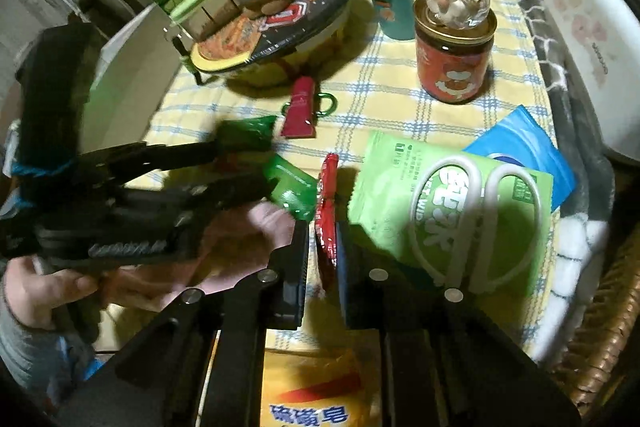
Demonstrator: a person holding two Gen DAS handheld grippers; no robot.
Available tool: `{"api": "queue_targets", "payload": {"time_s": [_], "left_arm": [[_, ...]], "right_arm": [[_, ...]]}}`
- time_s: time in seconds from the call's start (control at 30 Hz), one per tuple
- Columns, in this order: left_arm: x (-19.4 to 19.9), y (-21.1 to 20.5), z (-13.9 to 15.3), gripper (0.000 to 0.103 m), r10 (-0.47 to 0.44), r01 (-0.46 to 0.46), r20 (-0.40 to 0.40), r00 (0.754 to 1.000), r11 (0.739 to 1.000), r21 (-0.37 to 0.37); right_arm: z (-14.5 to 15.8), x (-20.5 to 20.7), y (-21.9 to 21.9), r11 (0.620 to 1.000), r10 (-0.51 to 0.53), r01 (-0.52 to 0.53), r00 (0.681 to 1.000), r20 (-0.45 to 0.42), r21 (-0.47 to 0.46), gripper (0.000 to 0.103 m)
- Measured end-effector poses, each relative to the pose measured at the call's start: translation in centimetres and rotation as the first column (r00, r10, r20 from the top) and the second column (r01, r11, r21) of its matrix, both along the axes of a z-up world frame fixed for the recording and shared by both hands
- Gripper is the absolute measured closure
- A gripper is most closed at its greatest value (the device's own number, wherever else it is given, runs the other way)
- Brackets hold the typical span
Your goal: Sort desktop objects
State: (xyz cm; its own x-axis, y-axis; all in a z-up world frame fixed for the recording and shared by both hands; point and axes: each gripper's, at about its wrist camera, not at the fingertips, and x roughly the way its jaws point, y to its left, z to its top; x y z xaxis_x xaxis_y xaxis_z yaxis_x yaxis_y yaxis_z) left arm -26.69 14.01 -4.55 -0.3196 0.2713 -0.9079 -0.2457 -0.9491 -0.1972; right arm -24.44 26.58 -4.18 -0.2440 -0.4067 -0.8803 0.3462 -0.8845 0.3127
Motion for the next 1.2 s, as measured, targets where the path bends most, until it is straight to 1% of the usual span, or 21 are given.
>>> {"api": "queue_targets", "payload": {"time_s": [0.03,0.07,0.1,0.17,0.2,0.23,0.37,0.43,0.53,0.63,0.67,0.7,0.77,0.8,0.83,0.9,0.93,1.03,1.13,1.2], "left_arm": [[0.1,0.1,0.0,0.035,-0.006,0.006,-0.01,1.0,1.0,-0.021],[0.2,0.1,0.1,0.05,-0.014,0.013,-0.022,1.0,0.999,-0.043],[0.2,0.0,0.2,0.074,-0.019,0.018,-0.032,0.999,0.999,-0.041],[0.2,-0.5,0.3,0.086,-0.018,0.017,-0.034,0.999,0.999,-0.028],[0.2,-0.9,0.4,0.092,-0.017,0.017,-0.029,0.999,1.0,0.002],[0.2,-1.2,0.5,0.097,-0.017,0.018,-0.024,1.0,1.0,0.023],[0.9,-2.2,1.5,0.098,-0.018,0.02,-0.021,1.0,0.997,0.072],[1.4,-3.1,2.1,0.098,-0.014,0.017,-0.023,1.0,0.993,0.113],[2.1,-3.8,3.9,0.098,-0.007,0.013,-0.036,0.999,0.987,0.163],[2.4,-4.9,5.8,0.098,0.005,0.002,-0.035,0.999,0.978,0.209],[2.6,-5.2,6.9,0.098,0.007,0.001,-0.03,1.0,0.971,0.241],[3.1,-6.0,8.0,0.098,0.008,0.003,-0.039,0.999,0.966,0.258],[4.6,-8.9,11.1,0.098,0.008,0.013,-0.081,0.997,0.968,0.249],[5.1,-10.2,12.2,0.098,0.012,0.012,-0.095,0.995,0.968,0.249],[6.0,-12.2,13.7,0.098,0.028,0.001,-0.11,0.994,0.969,0.247],[6.8,-15.5,15.2,0.098,0.056,-0.025,-0.121,0.991,0.969,0.246],[7.3,-17.5,15.8,0.098,0.076,-0.046,-0.12,0.99,0.97,0.237],[8.1,-23.5,15.9,0.098,0.147,-0.122,-0.106,0.983,0.97,0.212],[9.3,-28.7,14.8,0.098,0.203,-0.182,-0.079,0.976,0.959,0.217],[9.9,-31.3,13.6,0.098,0.232,-0.214,-0.05,0.971,0.948,0.235]], "right_arm": [[-0.2,-0.1,0.0,1.0,-0.002,0.002,1.0,0.003,0.004,0.089],[-0.4,-0.2,0.1,1.0,-0.008,0.008,1.0,0.007,0.002,0.089],[-0.5,-0.2,0.3,1.0,-0.015,0.015,1.0,0.01,-0.008,0.089],[-0.5,-0.2,0.5,0.999,-0.024,0.024,1.0,0.012,-0.027,0.091],[-0.5,-0.2,0.5,0.999,-0.023,0.023,1.0,0.01,-0.028,0.092],[-0.4,-0.2,0.5,0.999,-0.02,0.02,1.0,0.007,-0.035,0.094],[0.7,0.1,0.7,0.995,-0.028,0.028,1.0,0.004,-0.099,0.095],[1.3,0.2,0.6,0.993,-0.022,0.022,1.0,-0.002,-0.115,0.095],[2.6,0.3,0.7,0.987,-0.031,0.031,1.0,-0.002,-0.155,0.095],[4.5,0.8,0.7,0.981,-0.039,0.036,0.999,-0.012,-0.189,0.095],[5.0,1.0,0.2,0.981,-0.036,0.032,0.999,-0.017,-0.192,0.095],[5.8,1.3,-0.5,0.98,-0.026,0.021,0.999,-0.026,-0.199,0.095],[7.7,2.0,-1.8,0.977,-0.004,-0.006,0.999,-0.045,-0.213,0.095],[8.8,2.4,-2.7,0.974,0.014,-0.026,0.998,-0.058,-0.224,0.095],[10.0,2.8,-4.1,0.97,0.036,-0.053,0.997,-0.073,-0.238,0.095],[11.8,3.5,-6.4,0.962,0.075,-0.096,0.993,-0.09,-0.256,0.095],[12.8,3.8,-8.4,0.956,0.103,-0.126,0.99,-0.099,-0.264,0.095],[14.3,4.3,-13.7,0.943,0.166,-0.189,0.981,-0.104,-0.276,0.095],[14.5,4.9,-18.4,0.93,0.207,-0.225,0.974,-0.09,-0.292,0.095],[14.0,5.0,-21.6,0.923,0.232,-0.242,0.97,-0.071,-0.299,0.095]]}}
